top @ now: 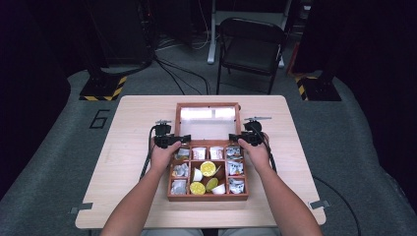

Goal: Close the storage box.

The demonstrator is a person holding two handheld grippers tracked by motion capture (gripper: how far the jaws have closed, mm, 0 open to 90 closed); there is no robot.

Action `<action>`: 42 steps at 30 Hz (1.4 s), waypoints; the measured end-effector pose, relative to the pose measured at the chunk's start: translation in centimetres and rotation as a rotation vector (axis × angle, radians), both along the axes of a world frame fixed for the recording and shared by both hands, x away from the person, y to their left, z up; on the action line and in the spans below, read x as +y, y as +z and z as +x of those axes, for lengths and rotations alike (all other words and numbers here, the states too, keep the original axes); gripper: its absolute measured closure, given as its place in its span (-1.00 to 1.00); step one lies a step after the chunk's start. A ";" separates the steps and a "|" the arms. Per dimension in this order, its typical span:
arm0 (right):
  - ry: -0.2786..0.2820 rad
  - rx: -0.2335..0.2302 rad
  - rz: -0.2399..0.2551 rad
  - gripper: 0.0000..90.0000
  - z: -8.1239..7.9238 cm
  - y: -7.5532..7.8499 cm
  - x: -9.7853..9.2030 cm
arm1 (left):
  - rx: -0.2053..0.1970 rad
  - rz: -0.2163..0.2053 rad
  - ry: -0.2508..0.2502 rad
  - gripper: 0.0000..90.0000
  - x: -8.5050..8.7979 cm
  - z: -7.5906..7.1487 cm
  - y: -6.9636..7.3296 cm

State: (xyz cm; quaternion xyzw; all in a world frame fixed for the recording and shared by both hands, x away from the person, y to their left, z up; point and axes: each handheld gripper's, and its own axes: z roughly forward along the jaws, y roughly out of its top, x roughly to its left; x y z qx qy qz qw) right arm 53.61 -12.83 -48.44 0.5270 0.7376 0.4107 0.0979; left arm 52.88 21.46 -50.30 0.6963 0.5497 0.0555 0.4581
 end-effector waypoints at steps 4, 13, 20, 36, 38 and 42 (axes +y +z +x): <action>-0.006 0.022 0.020 -0.21 0.1 -0.2 -0.1 | 0.012 -0.009 -0.001 -0.43 0.1 0.1 -0.1; -0.014 0.042 0.039 -0.21 0.2 -0.4 -0.2 | 0.037 -0.024 0.010 -0.43 0.1 0.2 -0.2; -0.014 0.049 0.041 -0.21 0.3 -0.4 -0.2 | 0.043 -0.027 0.011 -0.43 0.1 0.2 -0.2; -0.022 0.084 0.064 -0.21 0.4 -0.6 -0.4 | 0.075 -0.050 0.023 -0.43 0.1 0.4 -0.4; -0.026 0.096 0.072 -0.21 0.5 -0.6 -0.4 | 0.075 -0.051 0.024 -0.43 0.2 0.4 -0.4; -0.029 0.107 0.083 -0.21 0.5 -0.7 -0.4 | 0.086 -0.057 0.026 -0.43 0.2 0.4 -0.5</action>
